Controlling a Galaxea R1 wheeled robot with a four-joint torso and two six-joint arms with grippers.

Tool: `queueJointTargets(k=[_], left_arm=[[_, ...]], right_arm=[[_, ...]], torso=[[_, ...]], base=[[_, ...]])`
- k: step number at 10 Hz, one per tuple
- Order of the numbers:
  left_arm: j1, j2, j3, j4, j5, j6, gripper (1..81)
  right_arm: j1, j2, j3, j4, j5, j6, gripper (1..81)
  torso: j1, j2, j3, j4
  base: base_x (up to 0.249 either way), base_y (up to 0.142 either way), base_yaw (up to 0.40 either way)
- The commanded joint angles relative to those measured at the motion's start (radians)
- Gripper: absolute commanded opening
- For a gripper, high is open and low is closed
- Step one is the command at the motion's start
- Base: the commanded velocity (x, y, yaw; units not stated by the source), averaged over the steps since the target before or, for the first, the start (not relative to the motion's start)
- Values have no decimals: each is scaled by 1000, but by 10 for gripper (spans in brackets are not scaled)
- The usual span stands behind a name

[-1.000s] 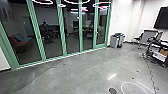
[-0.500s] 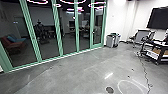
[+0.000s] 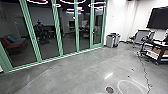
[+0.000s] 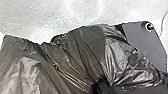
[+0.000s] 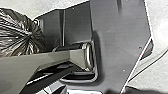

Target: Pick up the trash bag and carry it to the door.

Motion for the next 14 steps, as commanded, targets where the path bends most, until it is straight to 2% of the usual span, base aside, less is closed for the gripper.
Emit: queueJointTargets(k=[1, 14], left_arm=[[-60, -10, -3, 2, 51, 6, 10], [-60, -9, -3, 2, 47, 5, 10]], right_arm=[[45, 0, -1, -5, -66, -4, 811], [42, 1, -3, -5, -65, -4, 811]], torso=[[0, 0, 0, 0], [0, 0, 0, 0]], base=[[0, 0, 0], [0, 0, 0]])
